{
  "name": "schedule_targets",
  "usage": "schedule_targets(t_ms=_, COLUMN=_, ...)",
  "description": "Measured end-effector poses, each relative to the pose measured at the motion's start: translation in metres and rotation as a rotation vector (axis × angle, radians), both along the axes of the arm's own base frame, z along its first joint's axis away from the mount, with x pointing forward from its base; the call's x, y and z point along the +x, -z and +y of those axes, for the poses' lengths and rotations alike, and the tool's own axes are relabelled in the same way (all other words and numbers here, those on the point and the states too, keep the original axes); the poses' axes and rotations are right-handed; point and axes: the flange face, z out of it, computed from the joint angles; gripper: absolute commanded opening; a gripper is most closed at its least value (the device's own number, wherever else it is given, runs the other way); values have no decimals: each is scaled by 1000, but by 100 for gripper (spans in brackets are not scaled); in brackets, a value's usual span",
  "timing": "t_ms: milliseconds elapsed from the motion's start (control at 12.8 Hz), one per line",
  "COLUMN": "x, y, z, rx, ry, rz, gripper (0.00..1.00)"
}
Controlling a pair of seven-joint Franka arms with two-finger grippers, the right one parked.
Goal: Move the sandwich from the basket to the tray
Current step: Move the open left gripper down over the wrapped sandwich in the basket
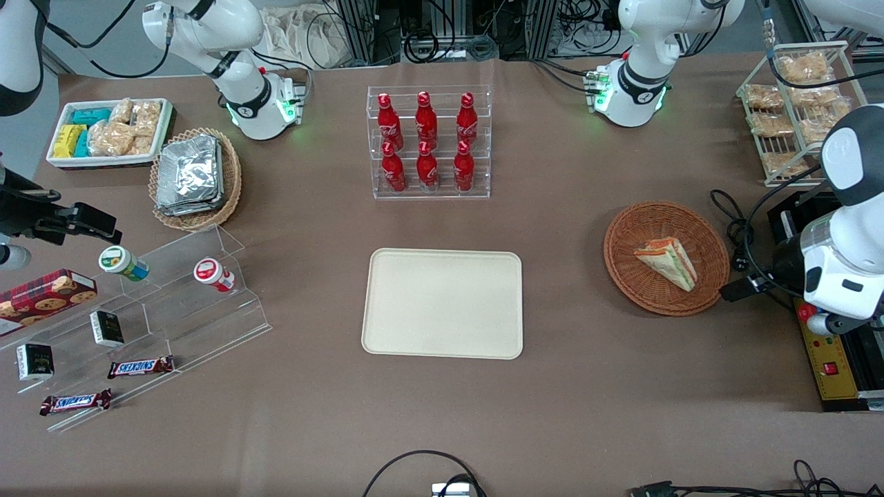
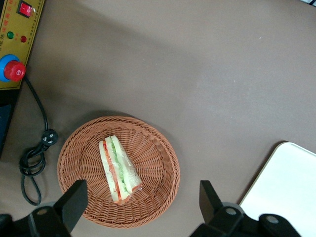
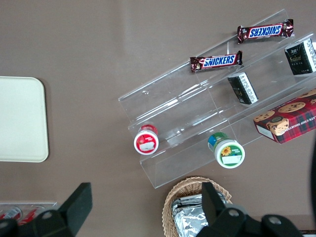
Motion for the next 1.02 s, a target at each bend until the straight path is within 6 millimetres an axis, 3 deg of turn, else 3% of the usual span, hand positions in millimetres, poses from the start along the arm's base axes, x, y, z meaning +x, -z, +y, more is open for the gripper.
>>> schedule_targets(t_ms=470, x=0, y=5, z=0, rx=3, ry=1, rz=18, gripper=100)
schedule_targets(t_ms=704, x=-3, y=40, z=1, rx=9, ry=-41, rz=98, gripper=100)
schedule_targets(t_ms=1017, x=-19, y=83, z=0, rx=38, ry=-228, rz=188, gripper=100)
